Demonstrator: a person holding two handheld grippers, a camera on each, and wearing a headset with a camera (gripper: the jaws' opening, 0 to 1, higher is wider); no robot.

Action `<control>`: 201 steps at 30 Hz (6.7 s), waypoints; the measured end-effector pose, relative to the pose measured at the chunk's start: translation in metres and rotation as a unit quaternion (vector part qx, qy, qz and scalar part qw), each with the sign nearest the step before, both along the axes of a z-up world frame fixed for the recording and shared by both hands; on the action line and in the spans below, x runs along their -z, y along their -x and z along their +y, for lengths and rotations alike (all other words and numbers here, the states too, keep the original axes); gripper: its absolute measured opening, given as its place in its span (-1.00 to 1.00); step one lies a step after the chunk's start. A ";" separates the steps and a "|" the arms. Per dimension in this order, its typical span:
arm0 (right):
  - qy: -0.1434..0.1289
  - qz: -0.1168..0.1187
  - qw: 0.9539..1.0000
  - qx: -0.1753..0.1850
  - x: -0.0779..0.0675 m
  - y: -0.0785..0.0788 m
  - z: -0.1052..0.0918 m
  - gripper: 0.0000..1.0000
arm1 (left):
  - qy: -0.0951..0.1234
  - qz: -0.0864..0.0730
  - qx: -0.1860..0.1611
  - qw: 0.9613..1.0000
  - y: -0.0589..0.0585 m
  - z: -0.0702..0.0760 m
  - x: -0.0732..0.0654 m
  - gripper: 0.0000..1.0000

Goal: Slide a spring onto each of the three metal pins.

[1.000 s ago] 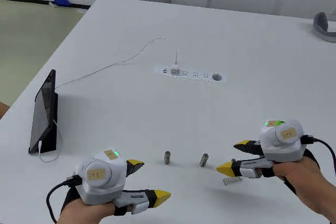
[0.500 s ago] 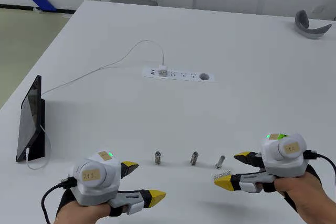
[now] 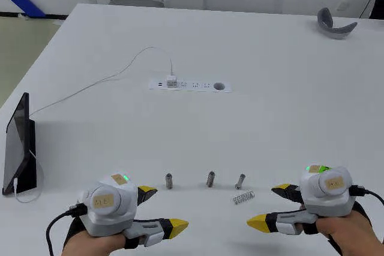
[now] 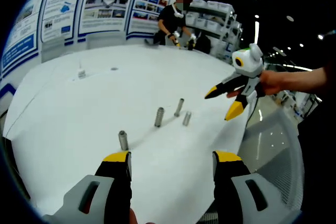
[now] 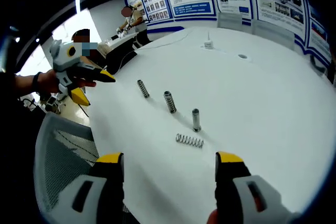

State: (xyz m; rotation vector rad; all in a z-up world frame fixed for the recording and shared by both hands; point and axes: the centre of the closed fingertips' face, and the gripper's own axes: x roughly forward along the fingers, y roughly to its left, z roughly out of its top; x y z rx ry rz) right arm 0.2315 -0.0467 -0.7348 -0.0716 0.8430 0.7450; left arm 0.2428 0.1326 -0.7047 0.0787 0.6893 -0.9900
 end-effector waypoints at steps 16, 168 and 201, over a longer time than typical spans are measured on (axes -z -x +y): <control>-0.002 0.003 1.000 0.022 -0.003 0.024 -0.014 0.54 | -0.005 0.003 0.068 0.998 0.009 -0.052 0.005 0.26; -0.258 0.081 0.963 -0.001 -0.046 0.018 0.097 -0.15 | -0.033 -0.070 0.124 0.989 0.043 -0.069 -0.012 -0.78; -0.316 0.116 0.941 0.017 -0.056 0.021 0.098 -0.63 | -0.021 -0.079 0.152 0.985 0.048 -0.082 -0.020 -0.79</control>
